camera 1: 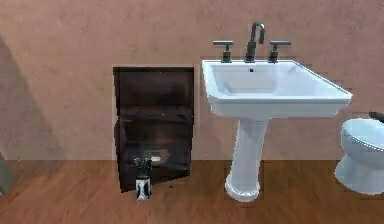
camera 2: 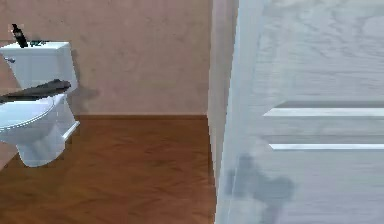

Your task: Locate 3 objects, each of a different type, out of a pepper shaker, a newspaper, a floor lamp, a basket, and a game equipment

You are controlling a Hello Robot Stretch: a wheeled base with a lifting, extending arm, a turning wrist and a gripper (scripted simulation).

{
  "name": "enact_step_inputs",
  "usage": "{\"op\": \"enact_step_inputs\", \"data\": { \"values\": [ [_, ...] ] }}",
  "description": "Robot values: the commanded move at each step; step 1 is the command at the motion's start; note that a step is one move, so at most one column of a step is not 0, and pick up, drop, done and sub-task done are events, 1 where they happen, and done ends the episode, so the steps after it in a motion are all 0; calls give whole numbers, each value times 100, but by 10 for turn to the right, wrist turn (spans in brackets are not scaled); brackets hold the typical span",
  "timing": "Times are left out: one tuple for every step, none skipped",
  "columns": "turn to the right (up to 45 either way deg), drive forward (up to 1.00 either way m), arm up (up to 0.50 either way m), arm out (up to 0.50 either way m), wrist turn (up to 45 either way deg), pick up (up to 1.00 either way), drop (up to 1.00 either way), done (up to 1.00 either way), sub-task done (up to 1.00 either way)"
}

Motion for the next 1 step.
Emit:
{"op": "enact_step_inputs", "data": {
  "values": [
    [450, 0, 0, 0, 0, 0, 0, 0, 0]
  ]
}}
